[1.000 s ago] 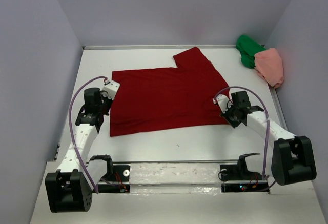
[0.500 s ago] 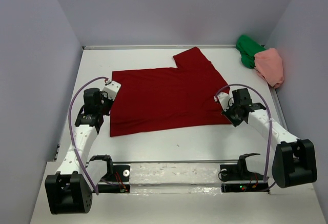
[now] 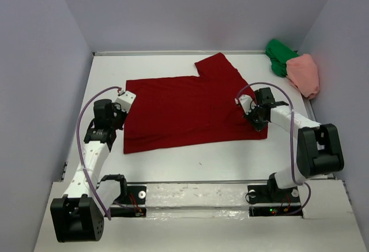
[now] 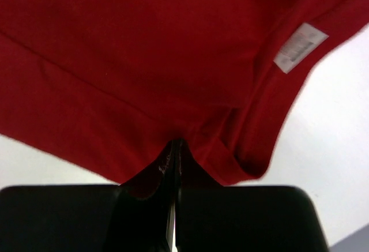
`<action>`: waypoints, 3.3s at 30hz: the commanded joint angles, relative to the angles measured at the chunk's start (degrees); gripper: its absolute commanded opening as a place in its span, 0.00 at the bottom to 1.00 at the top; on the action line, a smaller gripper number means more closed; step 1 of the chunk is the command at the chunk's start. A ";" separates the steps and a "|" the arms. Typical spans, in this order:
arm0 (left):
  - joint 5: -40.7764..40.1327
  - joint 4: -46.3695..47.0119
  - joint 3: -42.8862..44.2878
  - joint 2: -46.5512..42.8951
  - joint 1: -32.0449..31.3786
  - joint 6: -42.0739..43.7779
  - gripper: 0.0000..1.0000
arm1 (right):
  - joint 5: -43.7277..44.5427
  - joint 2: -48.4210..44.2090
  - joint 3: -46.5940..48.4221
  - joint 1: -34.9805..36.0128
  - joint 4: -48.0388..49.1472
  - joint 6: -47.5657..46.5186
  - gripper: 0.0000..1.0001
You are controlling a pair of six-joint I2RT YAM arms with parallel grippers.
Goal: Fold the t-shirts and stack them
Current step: Fold the flattened tshirt in 1/3 of the way, then grap the side of the flattened tshirt furthest away from the robot with both arms
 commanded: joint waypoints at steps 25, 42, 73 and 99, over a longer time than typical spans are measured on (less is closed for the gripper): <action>1.18 -0.11 0.83 0.44 0.17 0.80 0.00 | 7.74 -13.82 -20.41 -3.99 5.02 -6.75 0.00; 3.46 2.00 2.94 3.16 0.08 0.62 0.00 | -1.30 -13.48 -1.89 -4.52 -3.59 0.09 0.03; 19.03 -1.60 51.71 59.76 2.80 -14.40 0.36 | 6.25 44.53 70.55 -6.96 -20.21 18.83 0.73; 20.16 -6.17 68.07 77.17 3.59 -21.00 0.33 | 2.03 48.93 75.39 -11.81 -21.62 16.89 0.69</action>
